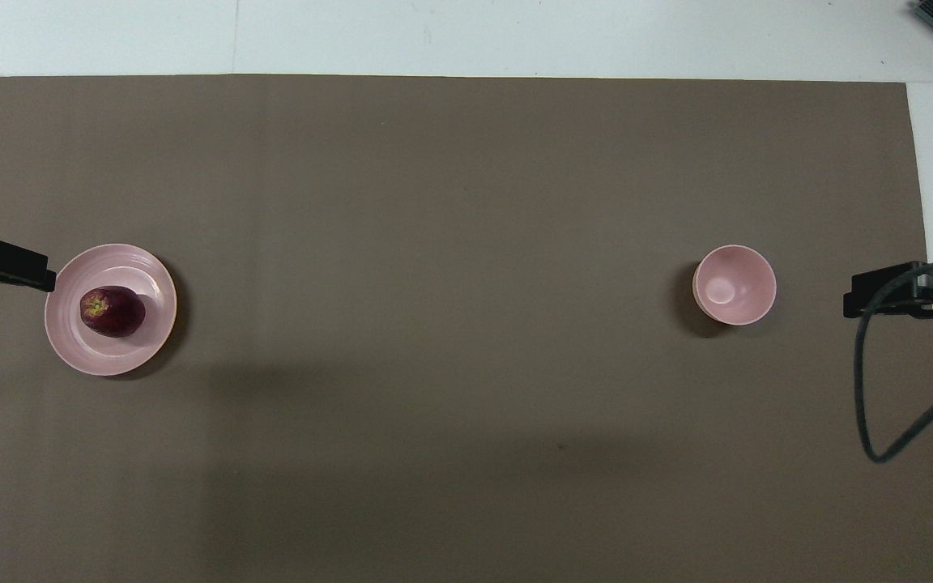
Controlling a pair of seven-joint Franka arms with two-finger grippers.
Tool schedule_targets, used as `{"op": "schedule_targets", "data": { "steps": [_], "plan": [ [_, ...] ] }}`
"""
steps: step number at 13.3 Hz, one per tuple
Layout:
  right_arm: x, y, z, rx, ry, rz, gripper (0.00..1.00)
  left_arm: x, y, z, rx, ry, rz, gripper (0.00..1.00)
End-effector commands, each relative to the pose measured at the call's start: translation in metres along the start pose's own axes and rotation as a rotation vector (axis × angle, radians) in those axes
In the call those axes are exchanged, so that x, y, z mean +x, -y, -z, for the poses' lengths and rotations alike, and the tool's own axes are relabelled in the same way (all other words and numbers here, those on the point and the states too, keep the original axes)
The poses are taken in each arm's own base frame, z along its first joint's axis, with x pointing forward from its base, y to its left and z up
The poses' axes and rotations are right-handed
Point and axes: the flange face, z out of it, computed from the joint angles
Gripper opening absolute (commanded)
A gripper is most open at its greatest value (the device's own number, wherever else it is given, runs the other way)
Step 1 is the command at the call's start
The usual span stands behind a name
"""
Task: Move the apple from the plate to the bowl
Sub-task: 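Lower the left gripper over the red apple on the pink plate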
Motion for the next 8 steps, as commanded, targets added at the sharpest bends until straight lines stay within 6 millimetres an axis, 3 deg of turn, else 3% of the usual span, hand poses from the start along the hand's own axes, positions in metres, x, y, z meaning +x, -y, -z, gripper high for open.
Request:
{"op": "schedule_targets", "data": {
  "steps": [1,8],
  "plan": [
    [-0.004,-0.004,-0.001,0.023,-0.01,-0.012,1.0,-0.001,0.012,-0.03,0.003,-0.029,-0.022,1.0],
    [-0.004,-0.006,-0.001,0.023,-0.01,-0.012,1.0,0.013,0.017,-0.111,0.001,-0.022,-0.031,1.0]
  ]
}}
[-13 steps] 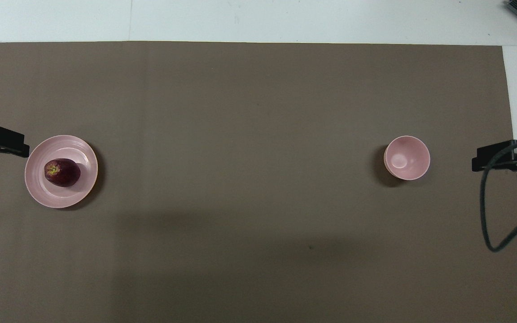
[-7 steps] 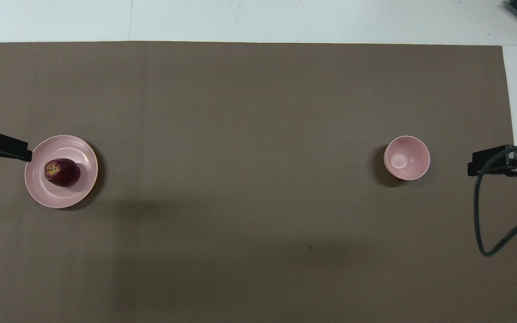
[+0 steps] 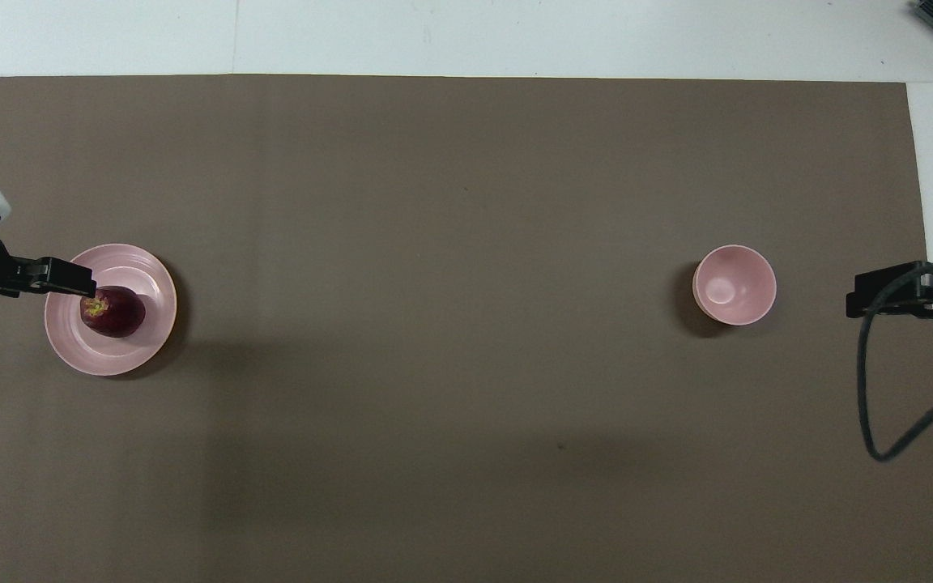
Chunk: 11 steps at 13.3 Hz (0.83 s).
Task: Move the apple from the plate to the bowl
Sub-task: 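Lower the left gripper over the red apple on the pink plate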
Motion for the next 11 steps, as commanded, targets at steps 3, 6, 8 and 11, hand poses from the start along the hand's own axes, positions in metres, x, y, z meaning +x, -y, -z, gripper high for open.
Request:
{"op": "schedule_targets", "data": {
  "steps": [3,6,8,11],
  "plan": [
    [-0.004,-0.004,0.0,0.023,-0.011,-0.008,1.0,0.011,0.021,-0.059,-0.004,0.001,-0.01,1.0],
    [-0.004,-0.004,0.0,0.023,-0.011,-0.008,1.0,0.011,0.022,-0.082,0.0,-0.017,-0.023,1.0],
    [-0.004,-0.004,-0.001,0.022,-0.009,-0.008,1.0,0.013,0.024,-0.098,-0.005,0.004,-0.021,1.0],
    [-0.004,-0.004,-0.001,0.023,-0.011,-0.008,1.0,0.009,0.024,-0.114,-0.004,0.002,-0.022,1.0]
  ]
}}
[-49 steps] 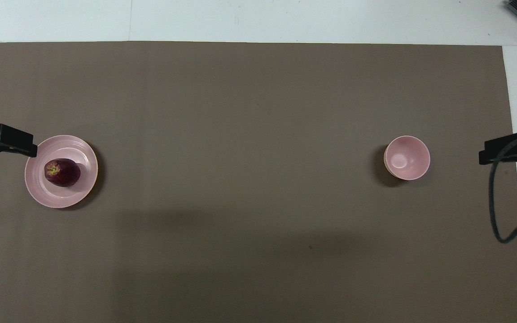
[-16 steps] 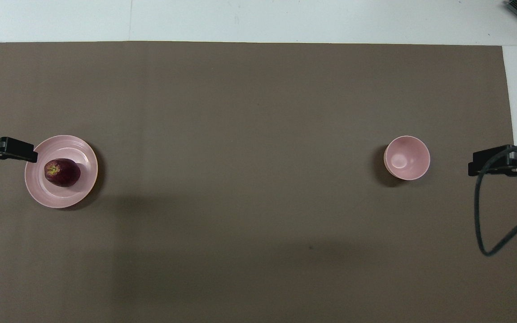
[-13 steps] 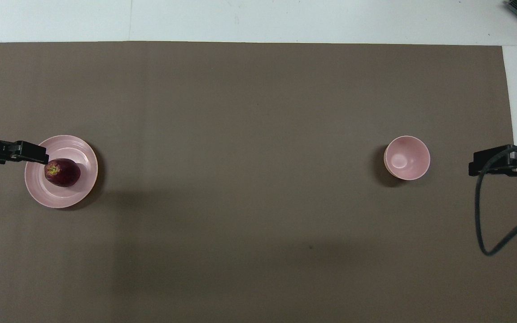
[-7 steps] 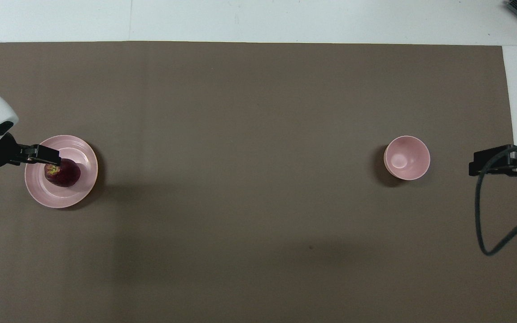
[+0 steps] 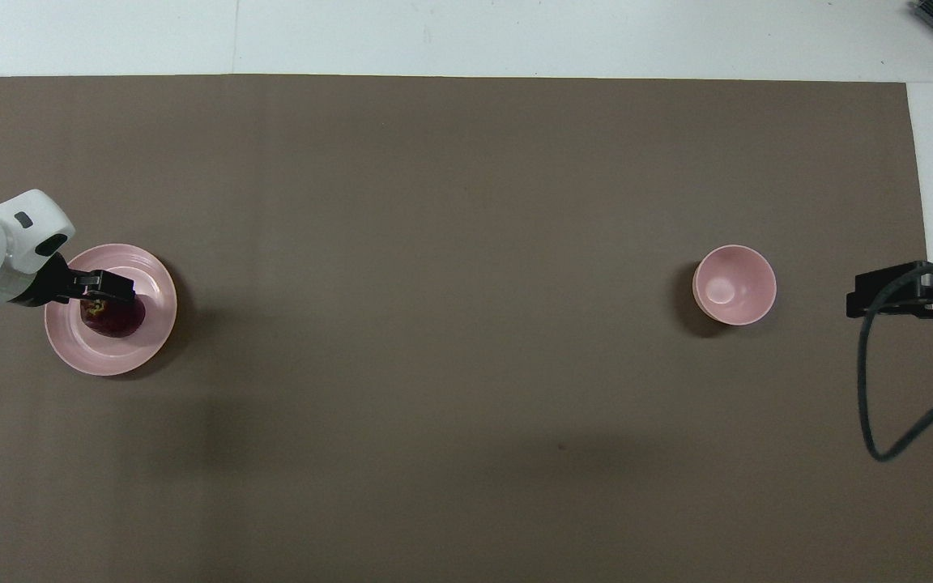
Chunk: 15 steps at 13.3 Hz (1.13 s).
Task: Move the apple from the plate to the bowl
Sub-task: 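Lower the left gripper over the red apple on the pink plate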
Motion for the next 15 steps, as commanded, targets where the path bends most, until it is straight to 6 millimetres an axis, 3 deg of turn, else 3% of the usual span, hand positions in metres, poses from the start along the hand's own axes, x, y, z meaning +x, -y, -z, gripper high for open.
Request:
{"op": "schedule_targets", "data": {
  "steps": [1,8,15],
  "plan": [
    [-0.004,-0.004,-0.001,0.023,-0.009,-0.007,1.0,-0.006,0.003,-0.015,0.002,-0.017,-0.01,1.0],
    [-0.004,-0.005,-0.001,0.022,-0.008,-0.008,1.0,-0.004,0.006,-0.034,0.006,-0.031,-0.01,1.0],
    [-0.004,-0.008,-0.001,0.022,-0.006,-0.013,1.0,-0.008,0.012,-0.04,0.003,-0.021,0.007,1.0]
  ]
}}
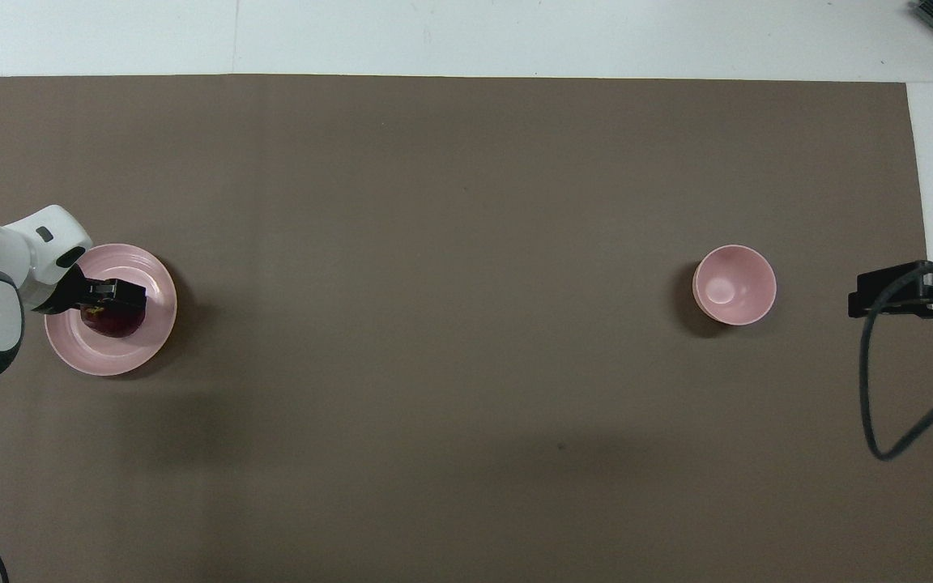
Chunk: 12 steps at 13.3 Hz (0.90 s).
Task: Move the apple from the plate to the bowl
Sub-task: 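Lower the left gripper over the red apple on the pink plate, then close the left gripper on the red apple and lift it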
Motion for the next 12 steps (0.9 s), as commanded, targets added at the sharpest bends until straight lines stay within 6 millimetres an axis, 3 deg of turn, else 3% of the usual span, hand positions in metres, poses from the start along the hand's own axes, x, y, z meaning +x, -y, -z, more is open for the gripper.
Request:
{"op": "schedule_targets", "data": {
  "steps": [1,11,12],
  "plan": [
    [-0.004,-0.005,-0.001,0.022,-0.007,-0.007,1.0,-0.006,0.006,-0.007,0.0,-0.006,-0.004,1.0],
    [-0.005,-0.006,0.0,0.022,-0.005,-0.007,1.0,-0.01,0.003,-0.018,-0.005,0.018,0.004,0.97],
    [-0.005,-0.006,0.0,0.022,-0.005,-0.007,1.0,-0.01,0.002,-0.018,-0.006,0.026,-0.001,0.55]
  ]
}}
